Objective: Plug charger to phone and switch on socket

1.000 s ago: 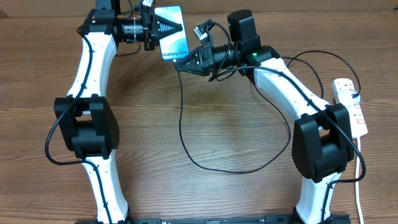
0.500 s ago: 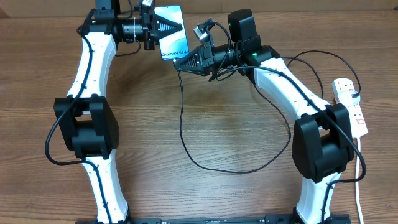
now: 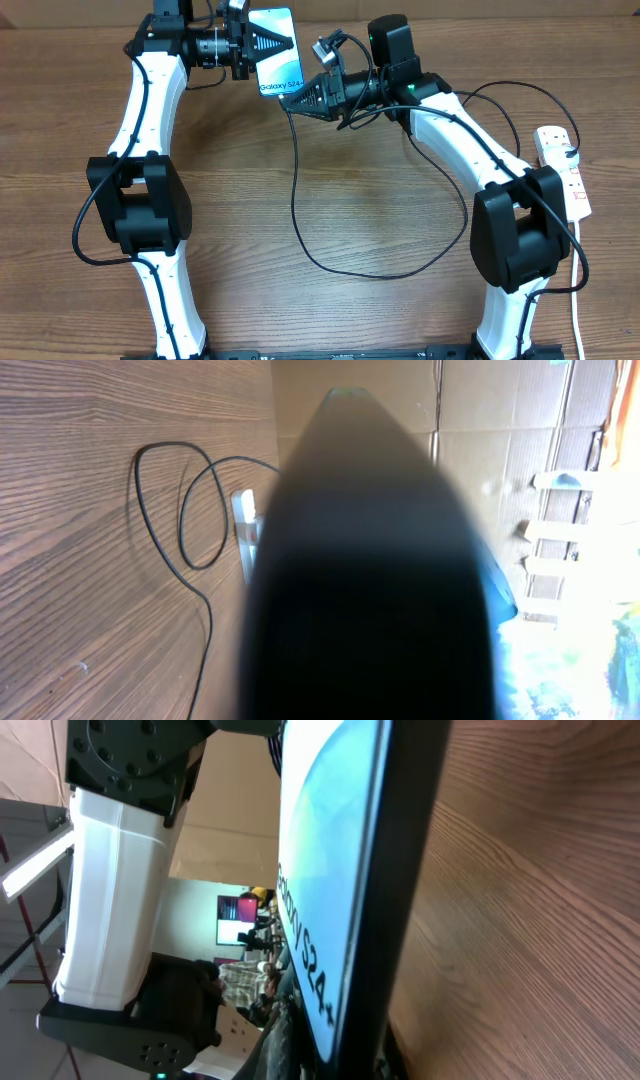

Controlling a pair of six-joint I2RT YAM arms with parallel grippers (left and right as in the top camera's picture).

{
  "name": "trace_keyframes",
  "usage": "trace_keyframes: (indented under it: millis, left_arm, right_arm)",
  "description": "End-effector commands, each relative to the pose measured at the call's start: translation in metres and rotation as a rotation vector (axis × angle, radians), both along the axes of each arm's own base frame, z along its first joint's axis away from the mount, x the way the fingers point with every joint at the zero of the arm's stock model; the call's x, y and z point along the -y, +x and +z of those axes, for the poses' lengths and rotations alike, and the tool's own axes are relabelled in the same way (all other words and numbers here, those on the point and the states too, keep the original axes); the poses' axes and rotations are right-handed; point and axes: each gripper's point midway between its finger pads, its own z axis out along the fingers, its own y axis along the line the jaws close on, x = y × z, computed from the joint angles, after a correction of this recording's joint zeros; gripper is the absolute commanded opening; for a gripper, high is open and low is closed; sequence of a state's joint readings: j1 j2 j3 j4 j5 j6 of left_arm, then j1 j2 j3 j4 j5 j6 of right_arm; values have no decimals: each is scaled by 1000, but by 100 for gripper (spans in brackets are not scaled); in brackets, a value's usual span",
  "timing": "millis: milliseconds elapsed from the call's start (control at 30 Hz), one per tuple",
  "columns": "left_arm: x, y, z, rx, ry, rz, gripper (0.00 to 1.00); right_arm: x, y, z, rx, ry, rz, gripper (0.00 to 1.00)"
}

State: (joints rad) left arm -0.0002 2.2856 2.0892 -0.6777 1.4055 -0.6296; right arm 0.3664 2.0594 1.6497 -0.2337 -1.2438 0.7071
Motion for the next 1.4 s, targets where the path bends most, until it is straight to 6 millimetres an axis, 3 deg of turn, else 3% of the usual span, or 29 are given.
trace_keyframes:
  millis: [0,933,1367]
  left_arm:
    - [5,-10,19,29,-61,-59,4]
    - [1,-8,19,30,-57,-47,4]
    - [-1,2,6,-34,10,24,4]
  right_arm:
    - [11,12,22,66,8,-53,4]
    - [20,19,22,67,7,-76,4]
    - [14,31,13,-35,-51,-182,4]
